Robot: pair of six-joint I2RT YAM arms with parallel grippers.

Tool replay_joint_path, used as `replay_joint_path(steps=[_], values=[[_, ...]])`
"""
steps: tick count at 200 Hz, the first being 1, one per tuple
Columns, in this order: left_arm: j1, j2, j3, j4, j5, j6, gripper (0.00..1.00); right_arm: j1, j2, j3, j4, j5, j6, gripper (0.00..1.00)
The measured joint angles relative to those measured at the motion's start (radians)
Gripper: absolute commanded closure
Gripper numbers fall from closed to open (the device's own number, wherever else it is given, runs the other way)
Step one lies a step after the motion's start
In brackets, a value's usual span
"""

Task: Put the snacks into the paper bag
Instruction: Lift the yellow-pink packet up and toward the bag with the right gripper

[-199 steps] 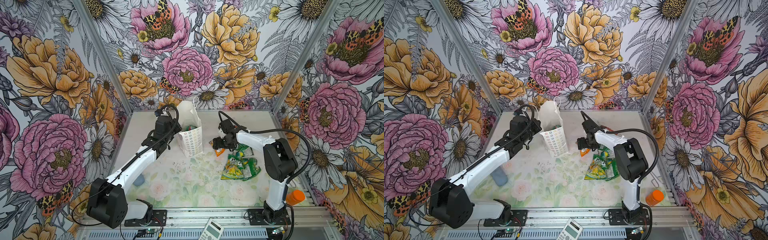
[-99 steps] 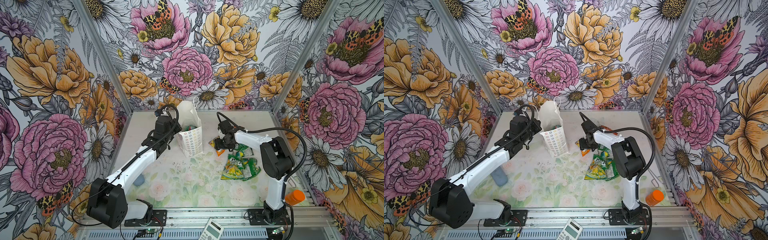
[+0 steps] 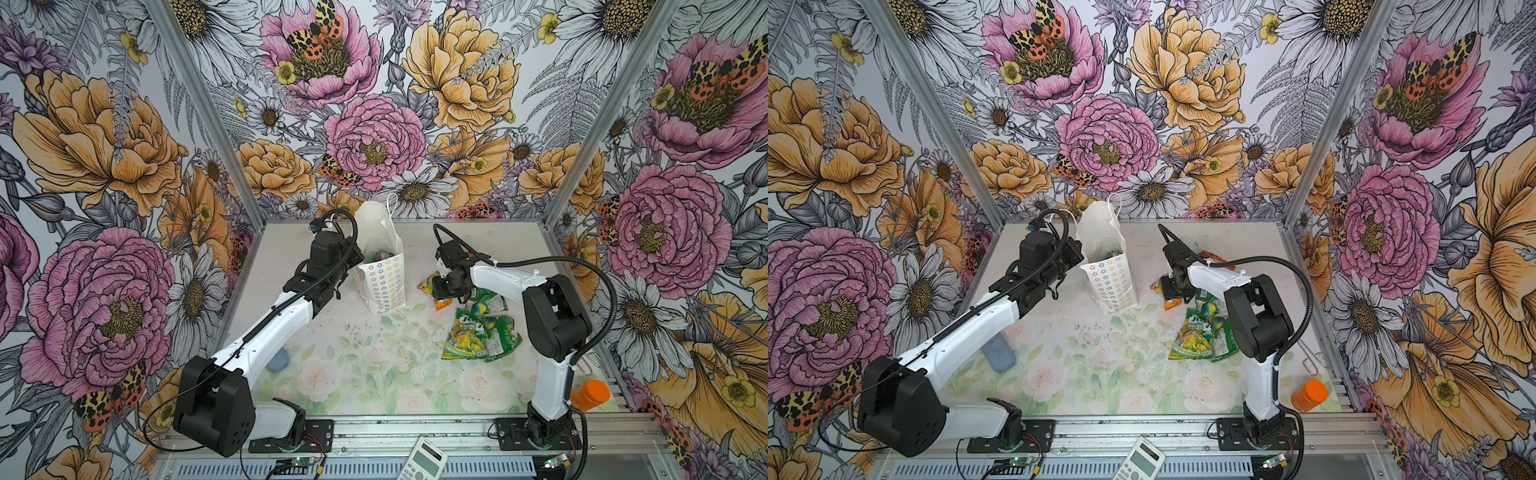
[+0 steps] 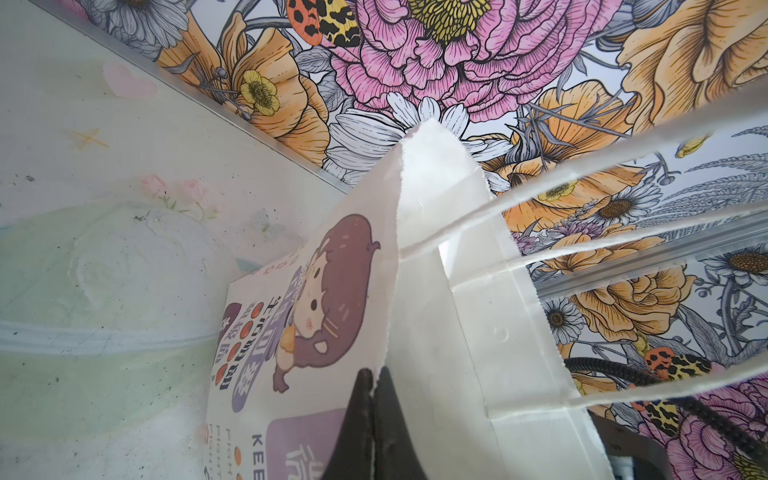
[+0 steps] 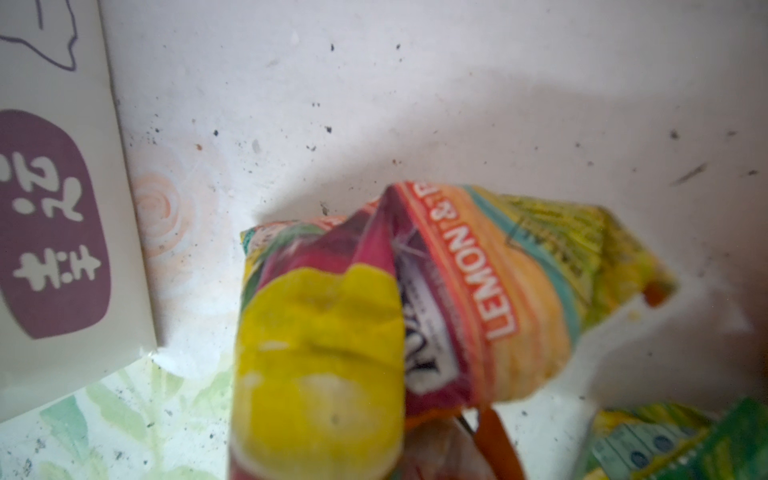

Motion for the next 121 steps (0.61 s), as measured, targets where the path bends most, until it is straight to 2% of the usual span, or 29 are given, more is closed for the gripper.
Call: replay_joint_path(steps=[54,121], values=[[0.000,-0.002,-0.001,0.000,0.000,0.000,1.00,-0.009,-0.060,-0.001,-0.001,-0.009,-0.012,0.64],[0.002,-0.008,-0.002,0.000,0.000,0.000,1.00,-0.049,-0.210,0.008,-0.003,-0.097,-0.019,0.65]])
